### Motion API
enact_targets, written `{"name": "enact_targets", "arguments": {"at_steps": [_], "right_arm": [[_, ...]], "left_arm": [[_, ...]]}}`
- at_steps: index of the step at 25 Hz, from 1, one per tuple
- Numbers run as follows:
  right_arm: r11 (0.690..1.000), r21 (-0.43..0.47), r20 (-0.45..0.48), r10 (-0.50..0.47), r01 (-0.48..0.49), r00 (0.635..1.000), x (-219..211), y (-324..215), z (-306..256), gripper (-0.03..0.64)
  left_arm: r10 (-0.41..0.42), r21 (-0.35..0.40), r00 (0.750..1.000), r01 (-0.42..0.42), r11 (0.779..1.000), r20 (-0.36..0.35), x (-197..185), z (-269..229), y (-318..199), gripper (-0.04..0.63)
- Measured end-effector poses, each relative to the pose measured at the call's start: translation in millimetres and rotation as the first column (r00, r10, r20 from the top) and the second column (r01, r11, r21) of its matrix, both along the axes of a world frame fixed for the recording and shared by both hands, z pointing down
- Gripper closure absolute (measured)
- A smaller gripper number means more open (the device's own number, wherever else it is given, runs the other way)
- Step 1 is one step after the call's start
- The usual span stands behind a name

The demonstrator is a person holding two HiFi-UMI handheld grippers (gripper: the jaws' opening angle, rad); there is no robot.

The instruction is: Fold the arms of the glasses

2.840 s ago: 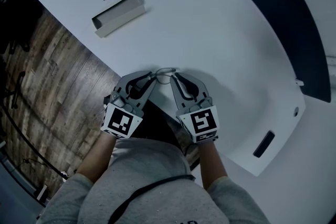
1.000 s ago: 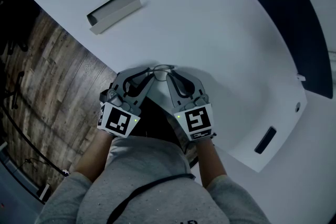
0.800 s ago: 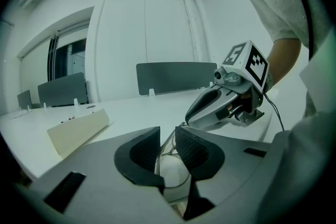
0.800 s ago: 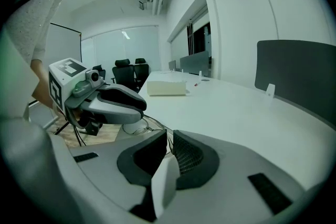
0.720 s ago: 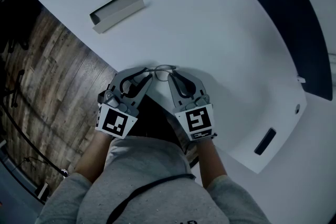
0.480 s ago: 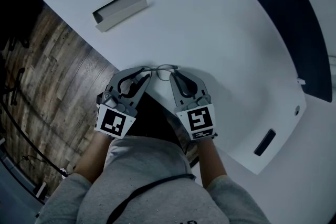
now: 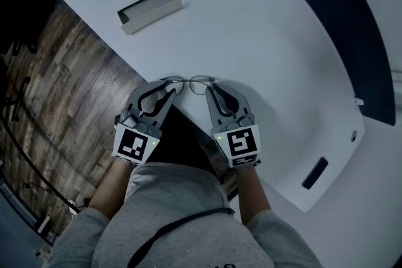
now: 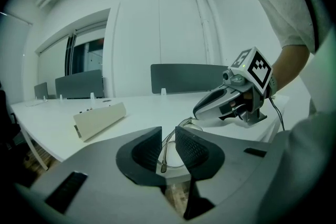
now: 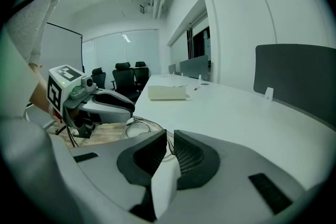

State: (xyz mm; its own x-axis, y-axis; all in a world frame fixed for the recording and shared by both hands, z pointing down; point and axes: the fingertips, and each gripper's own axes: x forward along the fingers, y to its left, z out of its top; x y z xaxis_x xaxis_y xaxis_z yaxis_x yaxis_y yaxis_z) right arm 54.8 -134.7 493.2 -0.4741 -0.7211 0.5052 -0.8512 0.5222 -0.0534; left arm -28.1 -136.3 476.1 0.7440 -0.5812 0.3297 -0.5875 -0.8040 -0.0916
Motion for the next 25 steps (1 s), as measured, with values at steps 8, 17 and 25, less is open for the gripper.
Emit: {"name": "enact_targets", "arguments": {"at_steps": [8,17,25], "right_arm": [[0.999,0.037,0.019,-0.004,0.003,1.0,3.8,8.4,-15.4,0.569],[0.995,0.08,0.055,-0.058,0.054,0.997,2.4,30.9,-40.4,0.577],[0.987,0.105,0.096,-0.129,0.119,0.987,-7.8,59.0,-59.3,0.589]], "left_arm": [[-0.065,-0.012,0.997,0.065,0.998,-0.04,-6.1,-8.5,7.7,0.511],[-0.145,-0.041,0.981,0.141,0.989,-0.129,-2.9,-34.6,22.8,0.554],[-0.17,-0.049,0.974,0.165,0.985,-0.146,-3.6,-47.4,47.8,0.578]]}}
